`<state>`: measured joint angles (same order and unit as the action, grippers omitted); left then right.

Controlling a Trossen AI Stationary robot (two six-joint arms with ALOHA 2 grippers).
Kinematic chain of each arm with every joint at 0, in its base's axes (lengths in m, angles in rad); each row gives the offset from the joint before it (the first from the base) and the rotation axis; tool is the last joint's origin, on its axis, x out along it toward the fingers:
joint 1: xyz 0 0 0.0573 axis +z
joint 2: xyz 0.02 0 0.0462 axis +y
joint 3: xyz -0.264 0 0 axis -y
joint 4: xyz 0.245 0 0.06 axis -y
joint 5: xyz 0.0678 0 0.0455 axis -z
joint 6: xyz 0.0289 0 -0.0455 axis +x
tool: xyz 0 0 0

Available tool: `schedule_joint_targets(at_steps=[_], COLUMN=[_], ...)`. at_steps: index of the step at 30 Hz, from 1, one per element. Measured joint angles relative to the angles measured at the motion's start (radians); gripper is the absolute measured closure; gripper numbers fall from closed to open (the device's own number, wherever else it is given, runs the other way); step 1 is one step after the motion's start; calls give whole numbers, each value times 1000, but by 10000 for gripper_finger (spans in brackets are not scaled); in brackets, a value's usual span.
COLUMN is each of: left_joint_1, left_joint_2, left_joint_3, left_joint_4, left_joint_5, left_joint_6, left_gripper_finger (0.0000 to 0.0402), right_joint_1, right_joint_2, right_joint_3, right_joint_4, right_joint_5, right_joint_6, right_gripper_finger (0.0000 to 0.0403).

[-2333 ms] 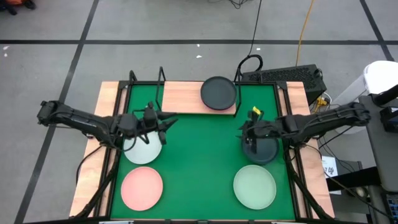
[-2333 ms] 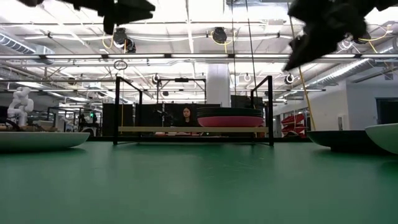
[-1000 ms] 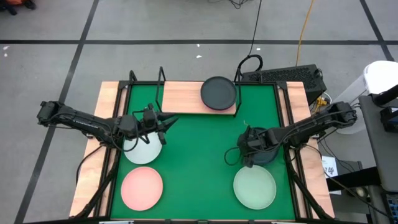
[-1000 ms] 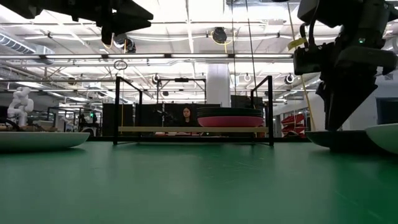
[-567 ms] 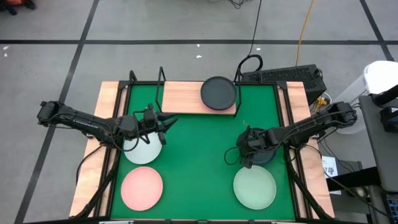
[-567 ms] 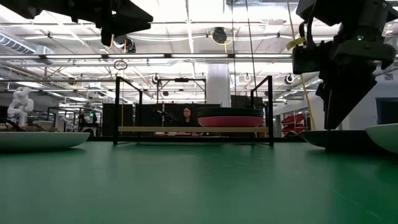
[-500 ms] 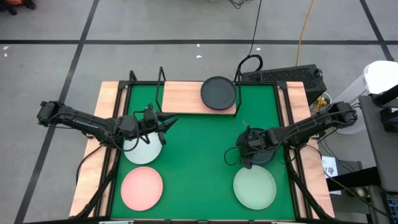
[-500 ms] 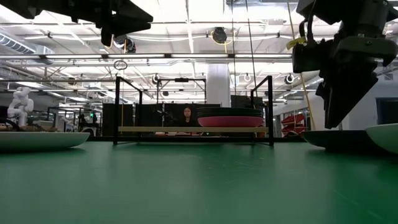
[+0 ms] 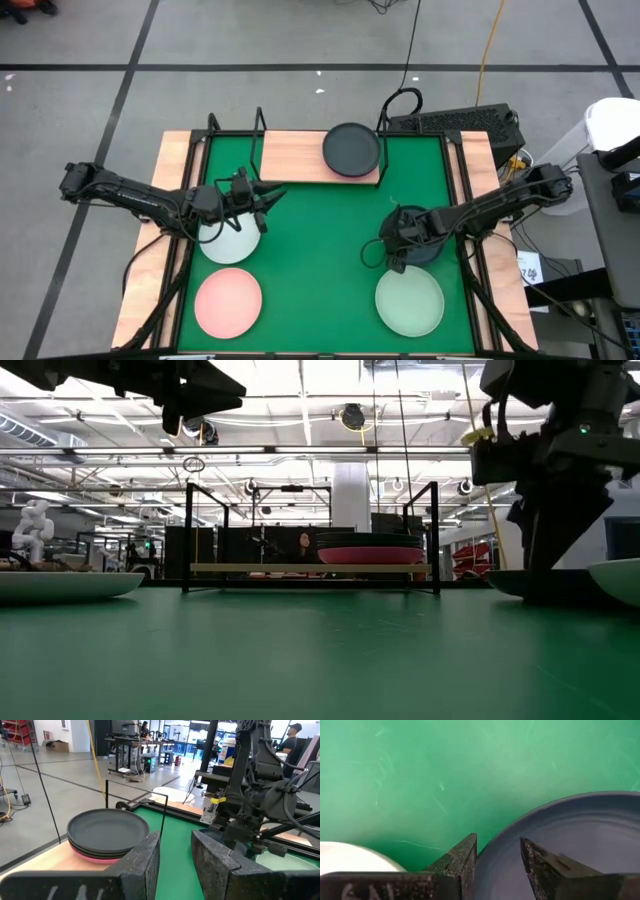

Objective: Place and stack plates onto a shelf
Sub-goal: Put the dark blue plate on the shelf

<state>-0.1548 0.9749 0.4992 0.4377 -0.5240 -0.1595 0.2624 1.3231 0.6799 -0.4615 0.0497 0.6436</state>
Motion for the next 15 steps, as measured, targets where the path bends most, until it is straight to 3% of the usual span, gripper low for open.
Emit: schedule_joint_targets(at_steps=[9,15], left_joint_1=[0,0], left_joint_2=[0,0], left_joint_3=[0,0], left_joint_4=[-1,-1], left_joint_5=[0,0], left_joint_6=[-1,-7], left_gripper_finger=[286,286], right_joint_1=[1,1], right_joint_2=[0,-1], right_joint_3=[-81,-80], right_joint_4=[46,42], right_joint_5=[0,32], right_joint_6=[49,42], right_gripper_finger=[282,370])
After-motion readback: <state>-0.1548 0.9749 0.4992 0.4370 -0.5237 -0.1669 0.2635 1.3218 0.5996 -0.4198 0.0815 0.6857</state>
